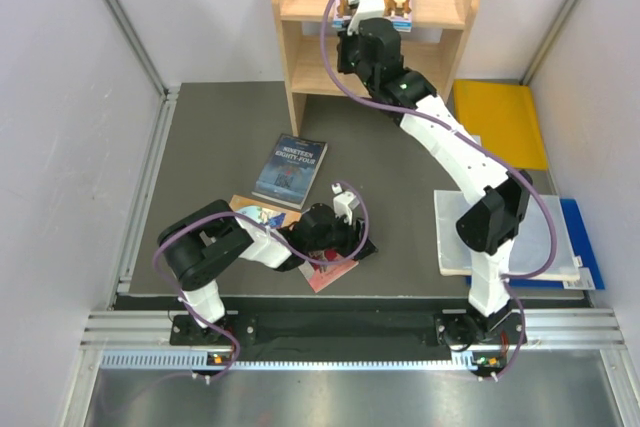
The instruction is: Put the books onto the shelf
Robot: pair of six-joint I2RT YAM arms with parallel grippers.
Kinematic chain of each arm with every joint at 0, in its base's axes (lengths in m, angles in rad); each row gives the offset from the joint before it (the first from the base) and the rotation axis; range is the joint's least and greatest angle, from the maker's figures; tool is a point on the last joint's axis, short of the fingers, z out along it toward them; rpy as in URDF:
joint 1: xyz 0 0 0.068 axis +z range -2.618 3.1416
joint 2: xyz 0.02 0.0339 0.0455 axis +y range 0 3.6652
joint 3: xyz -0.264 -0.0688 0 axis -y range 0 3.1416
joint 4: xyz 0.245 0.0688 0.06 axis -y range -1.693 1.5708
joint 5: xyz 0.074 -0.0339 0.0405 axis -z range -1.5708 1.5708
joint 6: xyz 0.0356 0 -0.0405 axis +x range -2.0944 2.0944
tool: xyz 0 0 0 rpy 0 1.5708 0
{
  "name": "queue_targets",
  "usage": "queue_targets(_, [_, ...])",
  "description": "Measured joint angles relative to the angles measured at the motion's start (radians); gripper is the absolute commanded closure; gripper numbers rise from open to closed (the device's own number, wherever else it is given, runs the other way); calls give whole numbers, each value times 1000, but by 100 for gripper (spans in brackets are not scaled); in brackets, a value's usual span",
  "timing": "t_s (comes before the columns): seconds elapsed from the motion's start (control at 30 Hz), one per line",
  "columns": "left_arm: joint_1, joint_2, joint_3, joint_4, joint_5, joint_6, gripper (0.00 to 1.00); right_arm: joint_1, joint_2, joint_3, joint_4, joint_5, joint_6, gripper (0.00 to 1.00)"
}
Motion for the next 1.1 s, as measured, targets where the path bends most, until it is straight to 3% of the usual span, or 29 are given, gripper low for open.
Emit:
queue_targets(0.13, [-5, -21, 5, -43, -23, 23, 39, -1, -70, -173, 57, -61, -16, 100])
queue_targets(0.47, [24, -234, 3, -300, -194, 68, 36, 0, -313, -660, 107, -182, -10, 87])
queue_targets(0.53, [54, -289, -2, -343, -222, 69, 43, 0, -378, -786, 137, -207, 11, 80])
queue_targets(0.57, [74, -314, -4, -364, -237, 69, 48, 0, -408, -852, 155, -224, 22, 68])
queue_targets(0.6, [95, -336, -6, -389, -250, 66, 74, 0, -435, -915, 172, -243, 39, 61])
queue_targets(0.67, [137, -366, -8, -443, -277, 60, 99, 0, -473, -1037, 199, -295, 64, 51])
queue_targets(0.9, [174, -378, -8, -631, -353, 27, 100, 0, -452, -1241, 224, -532, 158, 42])
queue_targets(1.1, [174, -378, 16, -809, -385, -23, 100, 0, -351, -1277, 267, -757, 226, 38])
